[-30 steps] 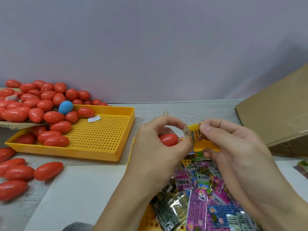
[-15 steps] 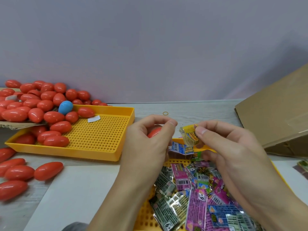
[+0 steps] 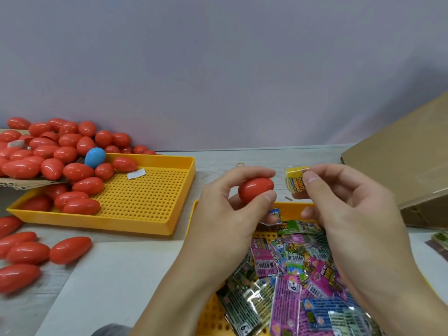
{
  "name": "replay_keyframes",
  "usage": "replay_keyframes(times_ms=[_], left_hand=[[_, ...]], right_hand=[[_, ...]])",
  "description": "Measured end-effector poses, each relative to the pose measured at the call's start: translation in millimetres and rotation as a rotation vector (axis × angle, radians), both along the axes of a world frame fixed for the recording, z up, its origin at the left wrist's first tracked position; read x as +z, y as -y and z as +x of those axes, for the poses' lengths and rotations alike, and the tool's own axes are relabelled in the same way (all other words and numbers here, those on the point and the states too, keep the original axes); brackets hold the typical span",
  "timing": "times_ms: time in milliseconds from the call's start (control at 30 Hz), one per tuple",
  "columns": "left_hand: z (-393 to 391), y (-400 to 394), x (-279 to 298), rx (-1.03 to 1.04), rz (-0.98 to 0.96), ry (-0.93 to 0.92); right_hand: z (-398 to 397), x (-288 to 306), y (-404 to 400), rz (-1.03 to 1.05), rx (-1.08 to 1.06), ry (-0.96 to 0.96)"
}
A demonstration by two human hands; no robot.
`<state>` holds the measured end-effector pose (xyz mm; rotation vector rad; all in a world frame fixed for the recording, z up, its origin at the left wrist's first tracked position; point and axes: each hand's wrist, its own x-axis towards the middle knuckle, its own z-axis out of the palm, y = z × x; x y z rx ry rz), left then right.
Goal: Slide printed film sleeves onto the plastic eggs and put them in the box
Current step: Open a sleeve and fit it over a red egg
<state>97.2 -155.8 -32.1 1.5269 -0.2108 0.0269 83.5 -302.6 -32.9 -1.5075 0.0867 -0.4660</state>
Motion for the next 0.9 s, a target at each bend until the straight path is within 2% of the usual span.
replay_keyframes(times_ms=[367, 900], left_hand=[[1.8, -1.2, 2.3, 0.032, 0.01, 0.032], [1.6, 1.8, 2.2, 0.063, 0.046, 0.068]], right_hand=[[0.3, 0.2, -0.5, 0.043, 0.008, -0.009], [-4.3, 4.6, -4.9, 0.0, 0.119, -0.01]])
